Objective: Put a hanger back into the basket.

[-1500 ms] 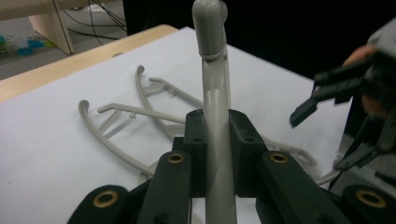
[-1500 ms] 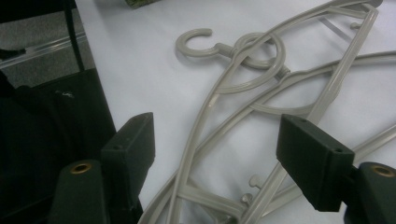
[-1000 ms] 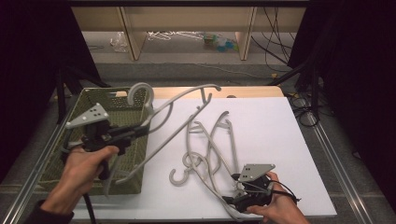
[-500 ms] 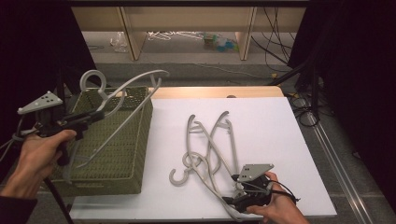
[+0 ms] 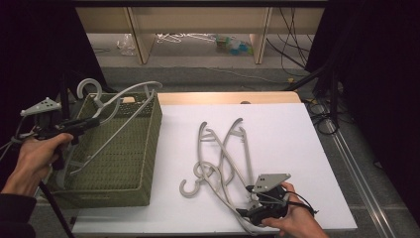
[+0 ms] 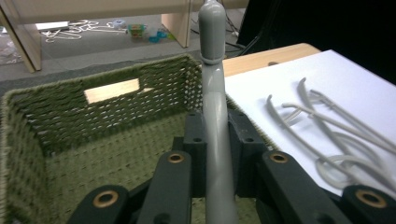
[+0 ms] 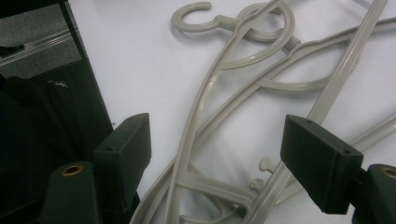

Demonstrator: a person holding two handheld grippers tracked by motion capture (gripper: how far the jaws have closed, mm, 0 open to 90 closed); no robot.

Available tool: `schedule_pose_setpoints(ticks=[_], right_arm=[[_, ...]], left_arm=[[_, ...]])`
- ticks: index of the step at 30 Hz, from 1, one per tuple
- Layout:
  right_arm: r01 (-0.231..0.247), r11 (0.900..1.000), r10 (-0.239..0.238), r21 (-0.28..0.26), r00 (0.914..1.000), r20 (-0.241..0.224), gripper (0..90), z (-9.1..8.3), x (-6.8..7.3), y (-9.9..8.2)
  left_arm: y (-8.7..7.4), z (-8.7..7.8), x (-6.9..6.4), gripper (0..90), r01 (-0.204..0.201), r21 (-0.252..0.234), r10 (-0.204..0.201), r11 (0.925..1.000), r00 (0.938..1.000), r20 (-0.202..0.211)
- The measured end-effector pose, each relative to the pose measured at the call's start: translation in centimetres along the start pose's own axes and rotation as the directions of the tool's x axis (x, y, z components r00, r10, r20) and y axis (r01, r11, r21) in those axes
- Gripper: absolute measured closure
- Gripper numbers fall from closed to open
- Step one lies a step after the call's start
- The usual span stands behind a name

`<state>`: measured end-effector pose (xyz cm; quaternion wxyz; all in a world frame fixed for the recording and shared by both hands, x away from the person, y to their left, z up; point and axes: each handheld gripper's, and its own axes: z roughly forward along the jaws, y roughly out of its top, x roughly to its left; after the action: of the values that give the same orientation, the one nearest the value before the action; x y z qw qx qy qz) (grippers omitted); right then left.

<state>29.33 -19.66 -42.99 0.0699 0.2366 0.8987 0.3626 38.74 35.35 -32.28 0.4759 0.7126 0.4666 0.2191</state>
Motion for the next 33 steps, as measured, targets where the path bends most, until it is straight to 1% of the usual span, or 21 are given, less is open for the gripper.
schedule_pose_setpoints(ticks=[4, 5, 7, 8, 10, 13, 14, 17, 19, 20, 21, 22, 23, 25, 26, 27, 28, 29, 30, 31, 33], right_arm=[[0.003, 1.0, -0.003, 0.0, 1.0, -0.004, 25.4, 0.0, -0.1, 0.0], [-0.003, 1.0, 0.003, -0.003, 1.0, 0.001, 25.3, 0.2, 0.0, -0.1], [-0.005, 1.0, 0.005, -0.003, 1.0, 0.001, 25.4, 0.2, 0.0, -0.1], [-0.002, 1.0, 0.002, 0.008, 1.0, -0.006, 25.3, 0.2, 0.0, 0.0], [0.0, 1.0, 0.0, 0.007, 1.0, -0.006, 25.4, 0.1, 0.0, 0.0], [-0.004, 1.0, 0.004, -0.004, 1.0, -0.001, 25.3, 0.2, 0.0, -0.1], [-0.003, 1.0, 0.003, -0.003, 1.0, 0.002, 25.4, 0.2, 0.0, -0.1], [0.001, 0.9999, -0.001, 0.014, 0.9999, -0.013, 25.4, 0.1, 0.0, 0.0], [0.002, 0.9999, -0.002, 0.012, 0.9999, -0.011, 25.3, 0.0, 0.0, 0.0], [0.0, 0.9999, 0.0, 0.012, 0.9999, -0.011, 25.3, 0.0, 0.0, 0.0], [-0.002, 1.0, 0.002, -0.001, 1.0, -0.002, 25.4, 0.2, 0.0, 0.0], [-0.003, 1.0, 0.003, 0.001, 1.0, -0.003, 25.4, 0.2, 0.0, 0.0], [-0.006, 1.0, 0.006, 0.004, 1.0, -0.004, 25.4, 0.2, 0.0, -0.1], [0.002, 0.9999, -0.002, 0.016, 0.9999, -0.016, 25.3, 0.1, -0.1, -0.1], [0.003, 0.9999, -0.003, 0.017, 0.9999, -0.017, 25.4, 0.1, 0.0, 0.0], [0.003, 0.9999, -0.003, 0.017, 0.9999, -0.017, 25.4, 0.1, 0.0, 0.0], [0.004, 0.9999, -0.004, 0.016, 0.9998, -0.018, 25.4, 0.1, 0.0, 0.0], [0.002, 0.9999, -0.002, 0.016, 0.9998, -0.019, 25.4, 0.1, 0.0, 0.0], [0.0, 0.9999, 0.0, 0.015, 0.9999, -0.014, 25.4, 0.0, 0.0, 0.0], [-0.004, 1.0, 0.004, 0.001, 1.0, -0.006, 25.4, 0.1, 0.0, 0.0], [0.002, 0.9999, -0.001, 0.013, 0.9999, -0.012, 25.4, 0.0, -0.1, 0.0]], left_arm=[[-0.4, -0.1, 1.0, 78.9, -0.018, 0.0, 0.018, 0.9998, 0.9998, -0.007], [-0.6, -0.2, 1.3, 78.9, -0.022, -0.003, 0.022, 0.9998, 0.9997, -0.007], [-0.8, -0.4, 1.7, 78.9, -0.023, 0.002, 0.023, 0.9997, 0.9995, -0.021], [-0.9, -0.4, 1.9, 78.9, -0.025, 0.007, 0.025, 0.9997, 0.9993, -0.027], [-1.3, -0.5, 2.1, 78.9, -0.036, 0.018, 0.037, 0.9992, 0.9989, -0.03], [-1.9, -0.2, 2.1, 78.8, -0.039, 0.032, 0.04, 0.9987, 0.9988, -0.028], [-1.9, -0.1, 2.1, 78.9, -0.042, 0.039, 0.044, 0.9983, 0.9987, -0.027], [-1.9, 0.3, 2.2, 78.9, -0.043, 0.059, 0.044, 0.9973, 0.9989, -0.017], [-2.0, 0.4, 2.3, 78.9, -0.05, 0.072, 0.051, 0.9961, 0.9985, -0.019], [-2.1, 0.5, 2.5, 78.9, -0.048, 0.077, 0.05, 0.9959, 0.9986, -0.018], [-2.2, 0.7, 2.7, 78.9, -0.036, 0.081, 0.037, 0.9961, 0.9992, -0.017], [-2.4, 0.9, 2.8, 78.9, -0.031, 0.083, 0.033, 0.996, 0.9993, -0.019], [-2.5, 1.1, 2.9, 78.9, -0.014, 0.104, 0.016, 0.9944, 0.9995, -0.026], [-2.8, 1.8, 3.2, 78.9, -0.003, 0.145, 0.01, 0.9895, 0.9988, -0.048], [-3.1, 2.2, 3.4, 78.9, 0.004, 0.168, 0.004, 0.9858, 0.9989, -0.046], [-3.2, 2.5, 3.4, 78.9, 0.008, 0.177, 0.001, 0.9842, 0.9986, -0.052], [-3.5, 3.0, 3.4, 78.8, 0.03, 0.177, -0.021, 0.9837, 0.9983, -0.054], [-3.8, 3.3, 3.5, 78.8, 0.028, 0.188, -0.018, 0.9817, 0.9982, -0.057], [-4.0, 3.5, 3.5, 78.8, 0.039, 0.19, -0.028, 0.9809, 0.9978, -0.06], [-4.3, 3.8, 3.6, 78.8, 0.038, 0.205, -0.024, 0.978, 0.9975, -0.066], [-5.0, 4.4, 3.8, 78.7, 0.044, 0.232, -0.023, 0.9718, 0.9954, -0.093]])
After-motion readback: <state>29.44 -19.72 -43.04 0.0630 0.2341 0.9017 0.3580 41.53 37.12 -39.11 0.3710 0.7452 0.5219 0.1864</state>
